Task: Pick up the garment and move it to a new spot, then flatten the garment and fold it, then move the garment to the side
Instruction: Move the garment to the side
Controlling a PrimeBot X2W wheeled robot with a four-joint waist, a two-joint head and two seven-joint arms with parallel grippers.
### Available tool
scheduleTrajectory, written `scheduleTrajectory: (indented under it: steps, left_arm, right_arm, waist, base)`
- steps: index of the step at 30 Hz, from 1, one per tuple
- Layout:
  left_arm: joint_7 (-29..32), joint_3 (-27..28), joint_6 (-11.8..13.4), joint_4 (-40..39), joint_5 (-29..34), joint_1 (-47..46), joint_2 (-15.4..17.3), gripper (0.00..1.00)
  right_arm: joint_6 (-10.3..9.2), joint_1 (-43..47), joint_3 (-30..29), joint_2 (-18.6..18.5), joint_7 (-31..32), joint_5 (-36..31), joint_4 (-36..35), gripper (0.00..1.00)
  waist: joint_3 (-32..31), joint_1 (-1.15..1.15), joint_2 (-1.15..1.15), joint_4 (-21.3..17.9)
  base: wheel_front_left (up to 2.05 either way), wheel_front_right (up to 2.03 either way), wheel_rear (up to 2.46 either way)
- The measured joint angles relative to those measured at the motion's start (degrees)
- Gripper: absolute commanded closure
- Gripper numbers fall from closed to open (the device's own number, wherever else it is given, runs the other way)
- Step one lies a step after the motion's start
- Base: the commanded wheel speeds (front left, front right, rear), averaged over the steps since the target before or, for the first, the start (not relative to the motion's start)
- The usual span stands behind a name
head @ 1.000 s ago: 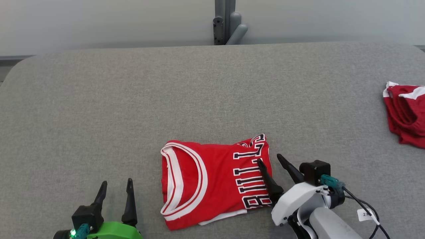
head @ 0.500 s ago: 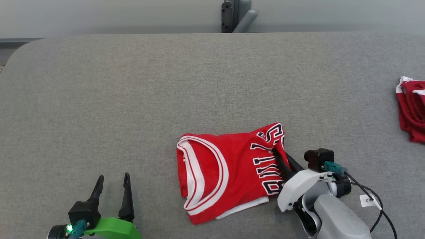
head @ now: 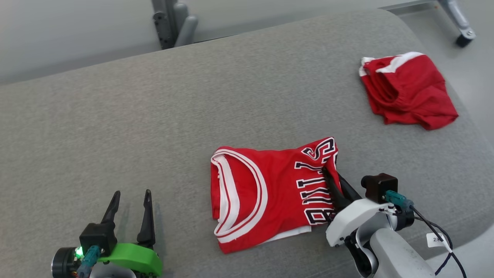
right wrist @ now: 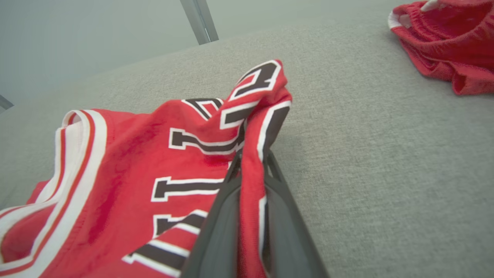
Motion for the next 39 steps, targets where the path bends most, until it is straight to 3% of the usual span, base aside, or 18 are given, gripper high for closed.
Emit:
scheduleTrajectory:
  steps: [10, 16, 22, 27, 32, 39]
  left_arm:
    - [0.0, -1.4, -1.4, 0.1, 1.4, -3.3, 0.0, 0.0]
    - [0.0, -3.3, -1.9, 0.4, 1.8, -4.6, -0.1, 0.0]
    - [0.0, -3.4, -2.2, -0.3, 2.5, -6.2, 0.0, 0.0]
    - [0.0, -3.0, -2.3, -0.4, 2.9, -6.9, 0.0, 0.0]
    - [0.0, -2.9, -2.4, -0.5, 2.9, -7.3, 0.1, 0.0]
    - [0.0, -2.6, -2.5, -0.8, 3.1, -7.4, 0.1, 0.0]
  right_arm:
    - [-0.01, 1.8, 1.4, 0.0, 0.0, 1.9, -2.9, 1.0]
    - [-0.01, 1.5, 1.6, 0.0, 0.0, 1.7, -4.6, 1.0]
    - [-0.01, -6.4, 0.5, 0.0, 0.0, -2.9, -4.7, 1.0]
    - [0.0, -17.1, -4.6, -1.5, 0.0, -7.8, -0.7, 1.0]
    - [0.0, -24.5, -11.4, -7.0, 0.0, -12.8, 5.3, 1.0]
    - [0.0, -28.0, -22.6, -18.2, 0.9, -17.9, 12.9, 1.0]
  waist:
    - [1.0, 0.0, 0.0, -12.1]
    - [3.1, 0.0, 0.0, -15.0]
    - [4.5, 0.0, 0.0, -12.4]
    - [6.2, 0.0, 0.0, -8.1]
    - [8.4, 0.0, 0.0, -3.2]
    - [10.9, 0.0, 0.0, 2.2]
  base:
    - [0.0, 0.0, 0.0]
    - [0.0, 0.0, 0.0]
    - [0.0, 0.0, 0.0]
    - [0.0, 0.0, 0.0]
    - [0.0, 0.0, 0.0]
    - [0.0, 0.0, 0.0]
